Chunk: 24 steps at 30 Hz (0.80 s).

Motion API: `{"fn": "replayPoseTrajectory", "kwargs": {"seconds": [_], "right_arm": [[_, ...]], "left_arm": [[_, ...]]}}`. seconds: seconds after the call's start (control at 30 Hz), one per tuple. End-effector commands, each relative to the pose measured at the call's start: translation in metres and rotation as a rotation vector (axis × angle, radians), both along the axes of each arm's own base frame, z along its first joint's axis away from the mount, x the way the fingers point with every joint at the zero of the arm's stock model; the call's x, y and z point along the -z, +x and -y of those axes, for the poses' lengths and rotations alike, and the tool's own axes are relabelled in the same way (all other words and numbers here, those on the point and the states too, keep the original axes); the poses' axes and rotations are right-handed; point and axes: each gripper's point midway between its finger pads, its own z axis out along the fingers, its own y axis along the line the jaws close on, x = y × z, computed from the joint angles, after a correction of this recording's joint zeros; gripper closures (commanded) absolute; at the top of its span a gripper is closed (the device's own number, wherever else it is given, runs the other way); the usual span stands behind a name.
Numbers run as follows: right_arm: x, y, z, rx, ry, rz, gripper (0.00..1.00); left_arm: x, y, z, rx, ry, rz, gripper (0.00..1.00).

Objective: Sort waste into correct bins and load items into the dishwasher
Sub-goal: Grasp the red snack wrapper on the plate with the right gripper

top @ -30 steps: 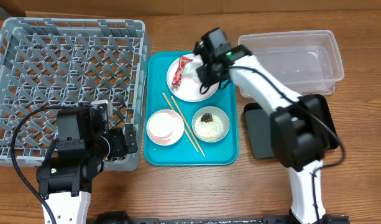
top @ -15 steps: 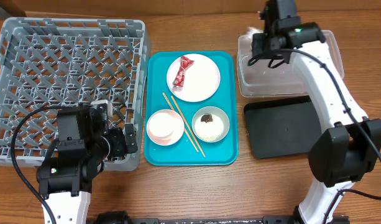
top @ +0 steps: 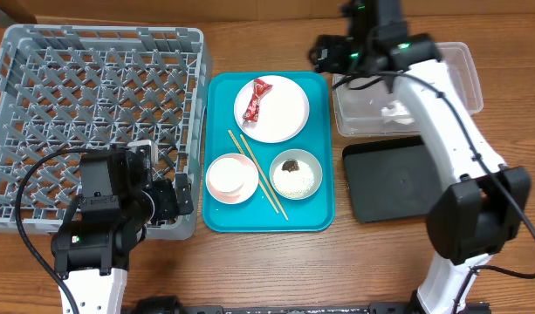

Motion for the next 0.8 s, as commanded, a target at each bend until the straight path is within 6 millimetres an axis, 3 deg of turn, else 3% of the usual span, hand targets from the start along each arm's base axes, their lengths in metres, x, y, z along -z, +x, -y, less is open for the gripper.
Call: {"fn": "replayPoseTrajectory", "kwargs": {"seconds": [0.0,0.17,0.3,0.63,0.77], "right_arm": [[0.018,-0.008,-0.044,-0.031,-0.019,-0.013,0.18],[0.053,-0.014,-0.088,-0.052,-0.072,-0.018,0.19],[0.085,-0.019,-0.111,-0.017,-0.092,-0.055,0.21],[0.152,-0.026,-0.138,0.045,-0.075,-0.159,0.38],[0.160,-0.029,-0.139,0.041,-0.086,-0.174,0.54]], "left_arm": [[-0.010,0.003,-0.002,-0.016,0.000,0.028,0.00],[-0.010,0.003,-0.002,-0.016,0.000,0.028,0.00],[-0.010,0.003,-0.002,-0.016,0.000,0.027,0.00],[-0.010,0.003,-0.002,-0.016,0.000,0.027,0.00],[-0.010,0.003,-0.002,-0.016,0.000,0.027,0.00]]}}
